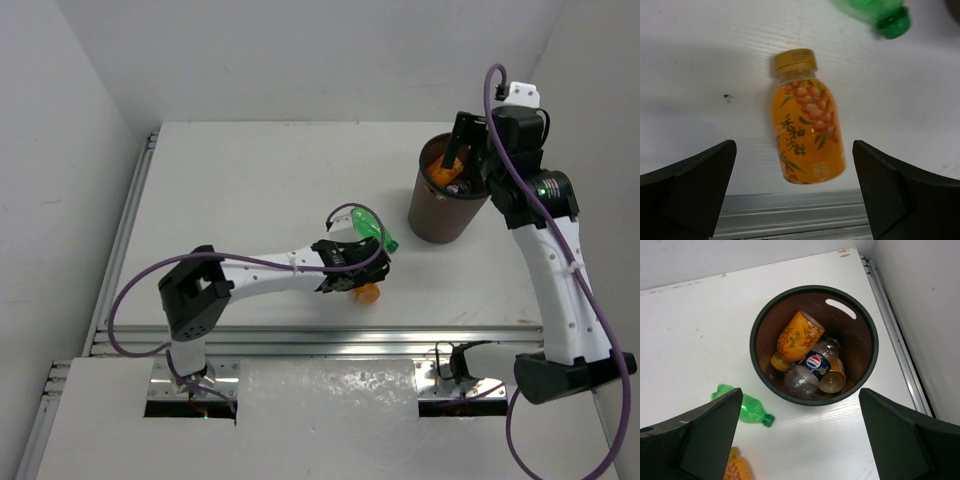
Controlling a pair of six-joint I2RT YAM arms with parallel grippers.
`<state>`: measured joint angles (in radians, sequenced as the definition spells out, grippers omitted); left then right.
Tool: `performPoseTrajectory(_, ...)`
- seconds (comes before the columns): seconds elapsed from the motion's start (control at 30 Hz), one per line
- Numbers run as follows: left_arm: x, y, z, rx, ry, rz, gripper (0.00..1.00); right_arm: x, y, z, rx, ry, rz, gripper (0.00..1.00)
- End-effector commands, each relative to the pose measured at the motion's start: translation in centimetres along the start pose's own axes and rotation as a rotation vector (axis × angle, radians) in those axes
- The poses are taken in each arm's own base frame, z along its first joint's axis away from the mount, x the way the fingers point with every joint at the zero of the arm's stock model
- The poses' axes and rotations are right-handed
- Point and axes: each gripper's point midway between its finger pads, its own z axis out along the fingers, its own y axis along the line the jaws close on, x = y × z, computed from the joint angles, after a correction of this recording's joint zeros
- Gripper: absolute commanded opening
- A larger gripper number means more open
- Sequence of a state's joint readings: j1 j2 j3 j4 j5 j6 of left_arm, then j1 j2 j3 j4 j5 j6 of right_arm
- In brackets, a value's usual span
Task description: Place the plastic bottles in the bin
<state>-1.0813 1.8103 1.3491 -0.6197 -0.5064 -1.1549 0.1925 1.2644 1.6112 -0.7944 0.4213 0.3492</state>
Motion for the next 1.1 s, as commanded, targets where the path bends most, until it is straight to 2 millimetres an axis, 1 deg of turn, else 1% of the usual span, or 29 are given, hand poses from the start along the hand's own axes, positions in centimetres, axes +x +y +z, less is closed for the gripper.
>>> performPoseTrajectory(0.0, 0.9, 0.1, 0.7, -0.046, 0.014, -0.039, 1.0, 0.0, 1.7, -0.1, -0.087, -0.011, 0.028, 0.99)
performPoseTrajectory(0.03, 1.3, -0.5, 1.3, -0.024, 0.019, -0.035, 1.0, 0.4, 2.1, -0.1, -0.1, 0.001, 0.031, 0.99)
performPoseTrajectory(0.1, 2.8, -0.6, 3.1, -0.031, 0.036, -0.013, 1.0, 1.1, 2.9, 0.2, -0.135, 0.027, 0.023, 0.99)
performPoseTrajectory(0.17, 3.1, -0.5, 3.7, -0.044, 0.034, -0.012, 1.0, 1.6, 3.4, 0.3, -0.151, 0.042, 0.01, 0.99)
performPoseTrajectory(0.23, 3.5, -0.2, 4.3, -0.051, 0.027, -0.017, 0.99, 2.7, 4.4, 0.3, -0.184, 0.071, -0.018, 0.99)
performPoseTrajectory(0.3, 4.0, 0.2, 4.7, -0.045, 0.027, -0.014, 0.87, 4.2, 5.1, 0.6, -0.203, 0.102, -0.035, 0.99)
performPoseTrajectory(0.33, 4.1, 0.3, 4.7, -0.045, 0.026, -0.011, 0.81, 4.8, 5.9, 0.3, -0.242, 0.113, -0.038, 0.99)
performPoseTrajectory(0.37, 4.1, 0.6, 4.6, -0.045, 0.022, -0.011, 0.61, 5.2, 6.6, 0.2, -0.278, 0.118, -0.032, 0.99)
performPoseTrajectory(0.4, 4.1, 1.4, 4.3, -0.051, 0.017, -0.011, 0.39, 7.7, 8.3, -0.1, -0.385, 0.181, -0.038, 0.99)
performPoseTrajectory(0.43, 3.9, 1.8, 3.8, -0.047, 0.008, -0.009, 0.25, 8.1, 9.1, -1.2, -0.456, 0.177, -0.028, 0.99)
performPoseTrajectory(0.47, 3.3, 1.7, 3.4, -0.021, -0.023, -0.012, 0.12, 8.2, 10.3, -1.7, -0.536, 0.16, -0.009, 0.99)
performPoseTrajectory(0.5, 3.6, 3.2, 3.2, -0.026, -0.028, 0.056, 0.04, 10.9, 11.1, -1.8, -0.596, 0.218, 0.015, 0.99)
performPoseTrajectory(0.53, 2.3, 2.7, 1.5, 0.031, -0.057, 0.06, 0.0, 11.8, 12.7, -3.4, -0.722, 0.248, 0.042, 0.99)
performPoseTrajectory(0.57, 1.2, 1.9, 0.9, 0.095, -0.108, 0.06, 0.0, 11.1, 13.5, -4.7, -0.801, 0.199, 0.075, 0.99)
performPoseTrajectory(0.6, 1.9, 4.6, 1.1, 0.084, -0.12, 0.142, 0.0, 14.0, 14.2, -5.0, -0.851, 0.275, 0.143, 0.99)
performPoseTrajectory(0.63, -0.6, 2.7, -1.4, 0.211, -0.195, 0.079, 0.0, 13.1, 15.6, -7.1, -0.999, 0.229, 0.175, 0.99)
performPoseTrajectory(0.67, -1.1, 2.8, -2.3, 0.267, -0.223, 0.077, 0.0, 13.7, 16.2, -7.9, -1.053, 0.246, 0.208, 0.99)
performPoseTrajectory(0.7, -0.3, 4.8, -2.2, 0.297, -0.244, 0.174, 0.0, 16.1, 17.0, -8.5, -1.094, 0.327, 0.271, 0.99)
performPoseTrajectory(0.73, -1.9, 4.0, -4.9, 0.411, -0.293, 0.144, 0.0, 16.5, 17.8, -9.4, -1.145, 0.339, 0.288, 0.99)
performPoseTrajectory(0.77, -2.8, 2.1, -7.0, 0.559, -0.338, 0.115, 0.0, 16.3, 18.7, -10.4, -1.22, 0.32, 0.287, 0.99)
performPoseTrajectory(0.8, -2.3, 3.5, -8.0, 0.629, -0.38, 0.213, 0.0, 17.8, 19.8, -11.2, -1.254, 0.38, 0.295, 0.99)
performPoseTrajectory(0.87, -2.9, 2.8, -10.3, 0.769, -0.447, 0.211, 0.0, 18.4, 21.3, -11.8, -1.289, 0.404, 0.294, 0.99)
performPoseTrajectory(0.9, -2.6, 3.9, -10.6, 0.79, -0.47, 0.243, 0.0, 19.6, 22.4, -12.3, -1.301, 0.457, 0.29, 0.99)
performPoseTrajectory(0.97, -2.4, 4.2, -11.3, 0.841, -0.496, 0.263, 0.0, 20.3, 23.4, -12.6, -1.304, 0.483, 0.287, 0.99)
performPoseTrajectory(1.0, -2.7, 4.3, -12.1, 0.867, -0.515, 0.254, 0.0, 21.2, 24.2, -12.6, -1.284, 0.504, 0.276, 0.99)
performPoseTrajectory(1.07, -2.9, 4.6, -12.7, 0.887, -0.534, 0.249, 0.0, 21.8, 24.7, -12.5, -1.267, 0.517, 0.271, 0.99)
